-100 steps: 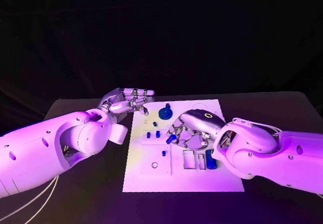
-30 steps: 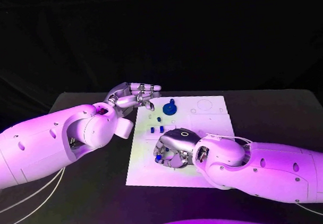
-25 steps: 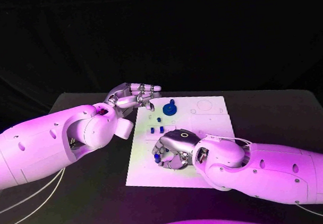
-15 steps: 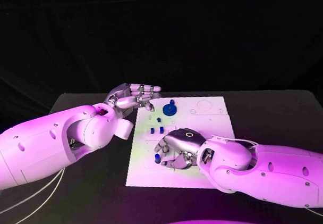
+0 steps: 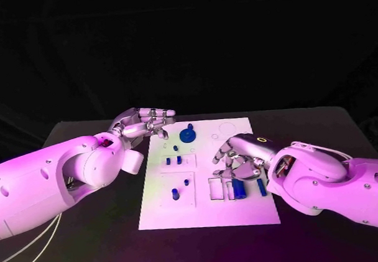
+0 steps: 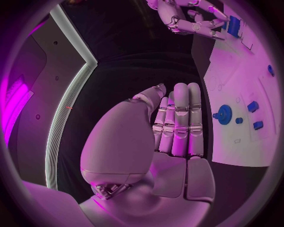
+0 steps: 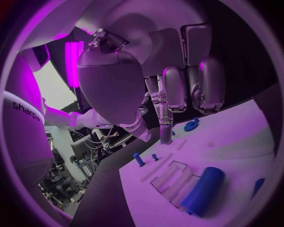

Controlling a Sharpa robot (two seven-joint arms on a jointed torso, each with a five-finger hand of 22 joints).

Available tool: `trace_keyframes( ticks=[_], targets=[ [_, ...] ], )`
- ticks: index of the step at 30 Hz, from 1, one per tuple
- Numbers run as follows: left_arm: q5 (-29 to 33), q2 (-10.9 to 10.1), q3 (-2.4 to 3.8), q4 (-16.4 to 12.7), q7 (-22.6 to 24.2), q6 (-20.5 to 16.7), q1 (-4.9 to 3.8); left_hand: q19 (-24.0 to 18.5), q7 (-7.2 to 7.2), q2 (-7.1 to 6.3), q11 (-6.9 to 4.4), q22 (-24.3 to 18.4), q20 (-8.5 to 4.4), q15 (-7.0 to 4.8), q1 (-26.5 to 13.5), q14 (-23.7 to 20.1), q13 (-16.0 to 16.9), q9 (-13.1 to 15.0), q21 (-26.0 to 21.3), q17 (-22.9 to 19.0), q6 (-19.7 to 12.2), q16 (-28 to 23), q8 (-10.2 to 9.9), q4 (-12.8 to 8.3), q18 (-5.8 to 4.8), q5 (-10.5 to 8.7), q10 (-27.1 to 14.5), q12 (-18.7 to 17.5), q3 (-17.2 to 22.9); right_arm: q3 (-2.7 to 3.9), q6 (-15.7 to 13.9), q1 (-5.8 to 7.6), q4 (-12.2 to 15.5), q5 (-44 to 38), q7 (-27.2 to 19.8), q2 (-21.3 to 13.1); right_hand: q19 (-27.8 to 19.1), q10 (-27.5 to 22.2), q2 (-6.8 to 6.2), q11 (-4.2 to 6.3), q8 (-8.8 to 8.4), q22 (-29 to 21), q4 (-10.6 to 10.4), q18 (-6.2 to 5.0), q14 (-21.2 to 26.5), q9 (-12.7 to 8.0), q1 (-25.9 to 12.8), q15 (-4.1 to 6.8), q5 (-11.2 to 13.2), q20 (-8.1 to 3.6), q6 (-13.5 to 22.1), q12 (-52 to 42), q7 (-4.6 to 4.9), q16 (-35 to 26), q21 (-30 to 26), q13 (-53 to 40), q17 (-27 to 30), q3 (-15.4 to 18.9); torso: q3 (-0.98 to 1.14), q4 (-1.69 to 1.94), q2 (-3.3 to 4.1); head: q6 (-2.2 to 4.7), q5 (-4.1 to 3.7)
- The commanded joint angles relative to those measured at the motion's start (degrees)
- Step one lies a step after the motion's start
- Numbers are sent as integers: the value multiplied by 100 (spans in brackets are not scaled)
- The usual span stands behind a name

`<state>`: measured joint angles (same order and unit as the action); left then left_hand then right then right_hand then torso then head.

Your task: Assemble the parts on the task board

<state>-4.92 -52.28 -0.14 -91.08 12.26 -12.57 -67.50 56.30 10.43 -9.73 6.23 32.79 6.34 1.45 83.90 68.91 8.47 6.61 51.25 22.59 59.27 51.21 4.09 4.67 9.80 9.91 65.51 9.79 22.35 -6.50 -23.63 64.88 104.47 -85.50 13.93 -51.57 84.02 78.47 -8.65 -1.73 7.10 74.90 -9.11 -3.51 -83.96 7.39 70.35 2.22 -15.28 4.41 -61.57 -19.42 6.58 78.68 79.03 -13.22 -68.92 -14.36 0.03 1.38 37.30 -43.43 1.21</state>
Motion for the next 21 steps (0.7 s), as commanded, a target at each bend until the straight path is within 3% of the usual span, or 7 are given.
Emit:
trace_keyframes(
  ticks=[1,3,4,5,10,16,21],
  targets=[
    [29,-4,-1,-21,18,93,-5,-3,-8,43,-13,-6,31,-2,-18,-30,9,-6,-34,-6,-21,-30,28,-11,79,-6,-34,26,-38,-8,233,40,98,977,309,-340,184,110,-75,63,71,1156,-112,134,-270,61,-174,65,-424,-84,-98,-343,-64,64,111,-351,-74,270,-10,-34,-14,19,-198],
    [29,-7,-4,-28,18,110,-5,-3,-7,42,-12,-7,31,-1,-18,-32,9,-7,-35,-6,-23,-31,28,-10,79,-6,-36,26,-42,-18,176,46,169,1029,374,-545,203,86,-69,84,92,1179,-189,144,-278,102,-236,80,-557,-111,-94,-715,-91,100,157,-756,-121,443,-11,-25,-11,36,-253],
    [29,-13,-5,-38,18,125,-5,-5,-6,40,-10,-9,33,1,-25,-34,10,-7,-39,-8,-24,-33,28,-5,78,-7,-38,28,-50,-29,127,44,251,1018,449,-735,223,60,-35,94,127,1203,-257,155,-285,156,-254,90,-557,-127,-97,-1427,-110,137,204,-1545,-170,616,-13,-22,-13,34,-291],
    [29,-20,-7,-45,19,132,-4,-5,-6,40,-10,-9,33,1,-25,-34,10,-7,-39,-8,-24,-33,28,-5,78,-7,-38,28,-50,-37,100,40,310,979,505,-857,239,-534,117,146,197,1243,-304,170,-282,336,106,146,-614,-115,34,-2547,-141,191,249,-2926,-210,1037,-13,-25,-16,27,-312],
    [29,-40,-17,-44,30,138,-4,-5,-6,40,-10,-9,33,1,-25,-34,10,-7,-39,-8,-24,-33,28,-5,78,-7,-38,28,-50,-72,75,-11,536,643,845,-1249,306,-101,158,110,361,1302,-628,197,-324,546,-59,103,-741,-136,-26,-3990,-140,338,401,-4500,-464,1478,-5,-76,-15,13,-376],
    [29,-38,-25,-35,37,146,-2,-5,-6,40,-10,-9,33,1,-25,-34,10,-7,-39,-8,-24,-33,28,-5,78,-7,-38,28,-50,-91,117,-196,610,357,1210,-1276,361,76,247,135,517,1343,-748,225,-361,751,-124,121,-826,-150,-7,-4680,-171,479,526,-5271,-717,1786,-17,-121,-22,-4,-399],
    [29,-27,-27,-33,38,160,-2,-6,-6,39,-9,-13,35,3,-36,-38,11,-8,-46,-10,-26,-36,29,4,77,-8,-41,32,-62,-96,39,-359,494,374,1430,-1050,376,76,290,135,570,1354,-757,232,-368,834,-213,120,-860,-151,34,-4773,-174,515,560,-5404,-778,1931,-26,-97,-24,-13,-438]
  ],
)
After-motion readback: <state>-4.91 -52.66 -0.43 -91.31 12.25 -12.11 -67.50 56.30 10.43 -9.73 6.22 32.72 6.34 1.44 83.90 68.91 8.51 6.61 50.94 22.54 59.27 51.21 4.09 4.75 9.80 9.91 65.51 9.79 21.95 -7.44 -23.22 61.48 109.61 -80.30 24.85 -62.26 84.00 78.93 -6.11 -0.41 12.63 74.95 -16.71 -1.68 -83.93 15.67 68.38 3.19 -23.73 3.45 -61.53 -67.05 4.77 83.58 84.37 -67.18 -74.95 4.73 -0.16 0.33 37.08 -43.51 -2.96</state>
